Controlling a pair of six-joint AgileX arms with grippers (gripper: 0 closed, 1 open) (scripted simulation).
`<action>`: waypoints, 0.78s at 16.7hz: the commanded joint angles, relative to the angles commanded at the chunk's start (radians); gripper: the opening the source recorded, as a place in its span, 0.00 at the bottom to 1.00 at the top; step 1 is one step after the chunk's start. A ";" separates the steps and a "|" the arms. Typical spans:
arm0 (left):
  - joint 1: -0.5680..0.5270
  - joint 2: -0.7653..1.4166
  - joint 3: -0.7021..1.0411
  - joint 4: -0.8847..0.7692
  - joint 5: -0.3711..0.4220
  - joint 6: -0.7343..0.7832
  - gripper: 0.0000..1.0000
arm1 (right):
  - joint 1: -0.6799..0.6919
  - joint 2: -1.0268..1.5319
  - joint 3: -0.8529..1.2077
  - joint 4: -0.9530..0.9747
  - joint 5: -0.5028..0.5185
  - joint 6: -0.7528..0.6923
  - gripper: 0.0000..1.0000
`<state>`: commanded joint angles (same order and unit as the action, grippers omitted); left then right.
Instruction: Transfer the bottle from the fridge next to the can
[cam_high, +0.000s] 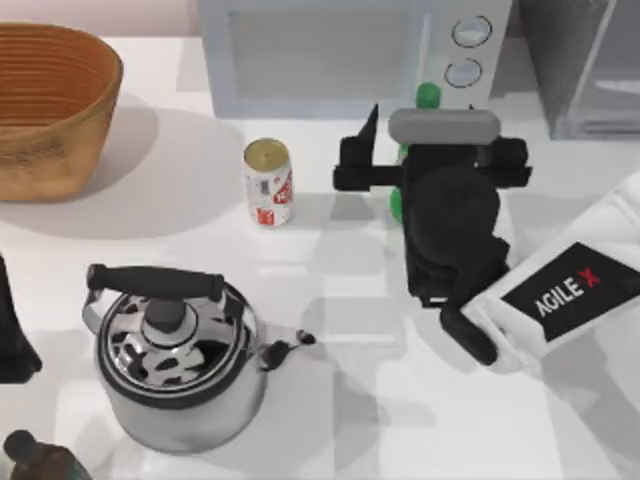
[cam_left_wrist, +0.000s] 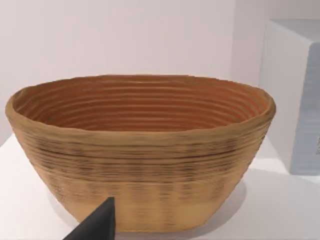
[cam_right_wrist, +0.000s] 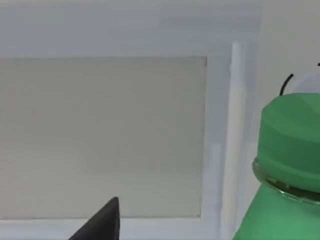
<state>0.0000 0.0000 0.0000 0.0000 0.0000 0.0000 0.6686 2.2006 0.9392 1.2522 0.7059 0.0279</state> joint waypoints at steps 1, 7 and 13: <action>0.000 0.000 0.000 0.000 0.000 0.000 1.00 | 0.009 -0.008 -0.018 0.009 0.009 0.000 1.00; 0.000 0.000 0.000 0.000 0.000 0.000 1.00 | 0.044 -0.041 -0.090 0.047 0.045 0.001 1.00; 0.000 0.000 0.000 0.000 0.000 0.000 1.00 | 0.024 -0.139 -0.129 -0.021 -0.018 -0.003 1.00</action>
<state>0.0000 0.0000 0.0000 0.0000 0.0000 0.0000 0.6922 2.0617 0.8101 1.2311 0.6884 0.0252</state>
